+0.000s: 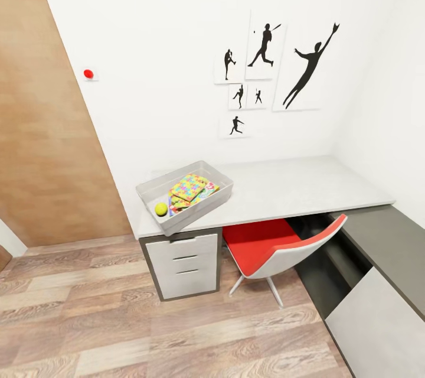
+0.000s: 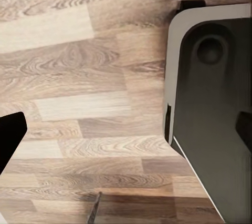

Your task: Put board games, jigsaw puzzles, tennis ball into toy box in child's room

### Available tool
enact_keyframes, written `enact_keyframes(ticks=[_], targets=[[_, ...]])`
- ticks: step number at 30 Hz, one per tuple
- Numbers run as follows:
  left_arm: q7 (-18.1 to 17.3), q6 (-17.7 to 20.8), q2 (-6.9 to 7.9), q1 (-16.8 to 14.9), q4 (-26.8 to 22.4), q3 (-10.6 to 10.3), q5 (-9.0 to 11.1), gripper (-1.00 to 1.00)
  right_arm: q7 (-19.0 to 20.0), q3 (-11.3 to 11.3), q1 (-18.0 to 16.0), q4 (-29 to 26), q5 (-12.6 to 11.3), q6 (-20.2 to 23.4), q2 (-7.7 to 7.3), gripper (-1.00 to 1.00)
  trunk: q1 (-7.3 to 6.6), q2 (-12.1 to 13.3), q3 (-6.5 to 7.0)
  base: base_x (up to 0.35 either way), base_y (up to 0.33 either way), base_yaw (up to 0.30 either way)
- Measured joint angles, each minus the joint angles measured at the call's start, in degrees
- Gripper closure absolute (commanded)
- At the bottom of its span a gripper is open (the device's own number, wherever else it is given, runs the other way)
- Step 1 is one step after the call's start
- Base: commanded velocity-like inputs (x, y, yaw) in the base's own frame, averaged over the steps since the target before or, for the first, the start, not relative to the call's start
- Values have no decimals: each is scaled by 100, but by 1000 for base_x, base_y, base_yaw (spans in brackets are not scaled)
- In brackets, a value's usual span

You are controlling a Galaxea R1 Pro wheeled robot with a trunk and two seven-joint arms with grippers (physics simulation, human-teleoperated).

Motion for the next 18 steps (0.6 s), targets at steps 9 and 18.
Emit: enact_keyframes(ticks=[9,18], targets=[[2,-2,-81,11,-2,-1,8,-100,1,1,109,0,6,0,5,-100,0,0,0,0,0,0],[2,-2,-91,12,-2,-1,10,-100,3,1,120,-1,10,-2,1,-100,0,0,0,0,0,0]])
